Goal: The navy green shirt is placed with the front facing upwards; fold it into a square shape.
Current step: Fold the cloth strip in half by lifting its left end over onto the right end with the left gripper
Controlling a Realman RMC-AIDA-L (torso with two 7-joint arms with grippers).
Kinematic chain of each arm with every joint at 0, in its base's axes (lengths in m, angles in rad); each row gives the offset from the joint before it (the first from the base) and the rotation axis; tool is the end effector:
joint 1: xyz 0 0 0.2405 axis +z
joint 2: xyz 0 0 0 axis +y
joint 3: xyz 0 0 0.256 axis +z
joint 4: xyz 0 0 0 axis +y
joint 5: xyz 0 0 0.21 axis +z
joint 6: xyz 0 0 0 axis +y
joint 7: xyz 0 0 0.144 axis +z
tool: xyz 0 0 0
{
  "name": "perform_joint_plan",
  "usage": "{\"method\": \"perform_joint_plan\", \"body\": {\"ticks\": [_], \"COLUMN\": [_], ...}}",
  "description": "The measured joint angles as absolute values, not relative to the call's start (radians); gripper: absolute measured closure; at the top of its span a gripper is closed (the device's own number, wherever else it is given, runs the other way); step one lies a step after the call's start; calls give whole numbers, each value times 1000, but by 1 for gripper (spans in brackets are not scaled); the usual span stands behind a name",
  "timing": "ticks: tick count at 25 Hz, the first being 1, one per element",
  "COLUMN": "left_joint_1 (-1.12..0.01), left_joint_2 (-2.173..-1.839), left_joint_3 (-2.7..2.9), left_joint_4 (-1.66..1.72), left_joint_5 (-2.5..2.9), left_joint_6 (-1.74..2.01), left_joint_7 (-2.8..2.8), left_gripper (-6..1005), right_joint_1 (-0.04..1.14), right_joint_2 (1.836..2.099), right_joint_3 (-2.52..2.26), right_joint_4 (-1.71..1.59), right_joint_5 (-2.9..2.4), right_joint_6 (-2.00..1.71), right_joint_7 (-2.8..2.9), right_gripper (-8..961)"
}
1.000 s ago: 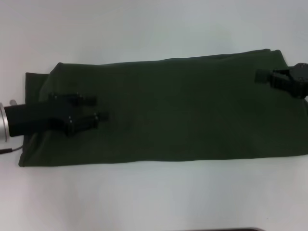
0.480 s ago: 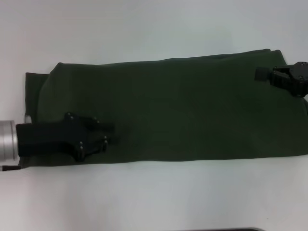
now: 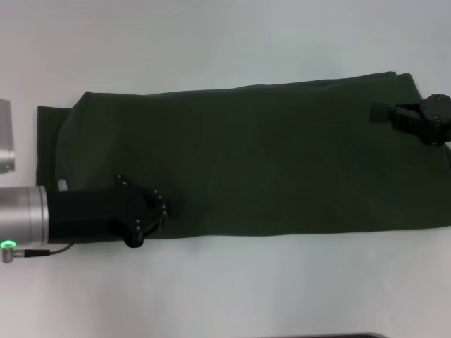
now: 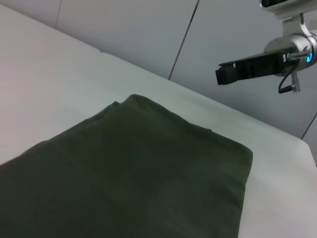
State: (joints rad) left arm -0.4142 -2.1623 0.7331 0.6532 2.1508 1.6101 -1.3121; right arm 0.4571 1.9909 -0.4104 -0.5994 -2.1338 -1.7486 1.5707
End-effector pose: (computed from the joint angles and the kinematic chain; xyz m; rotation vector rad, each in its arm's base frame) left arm -0.2839 0.2675 -0.0483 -2.8957 -0.7146 -0.6088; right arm 0.3102 0.2935 0.0477 -2.5806 1.0645 0.8378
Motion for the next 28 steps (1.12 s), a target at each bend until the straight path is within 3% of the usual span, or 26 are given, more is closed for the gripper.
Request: {"method": "perform_joint_plan", "body": {"ticks": [8, 28], "left_joint_1": [-417, -439], "left_joint_2": [-2163, -2163], "left_joint_3": [770, 852], "left_joint_4": [612, 561], "left_joint_5": [2151, 2176], "left_joint_6": [1571, 1442], "left_joint_7": [-1303, -1344], "left_gripper": [1000, 989], "right_joint_1": [456, 449], "right_joint_2": [1991, 1992], "right_joint_3": [-411, -414], "right_joint_4": [-600, -598], "right_joint_5": [-2137, -2138], "right_joint_6": [-1749, -1770], "right_joint_7": [1571, 1570], "right_gripper": [934, 934]}}
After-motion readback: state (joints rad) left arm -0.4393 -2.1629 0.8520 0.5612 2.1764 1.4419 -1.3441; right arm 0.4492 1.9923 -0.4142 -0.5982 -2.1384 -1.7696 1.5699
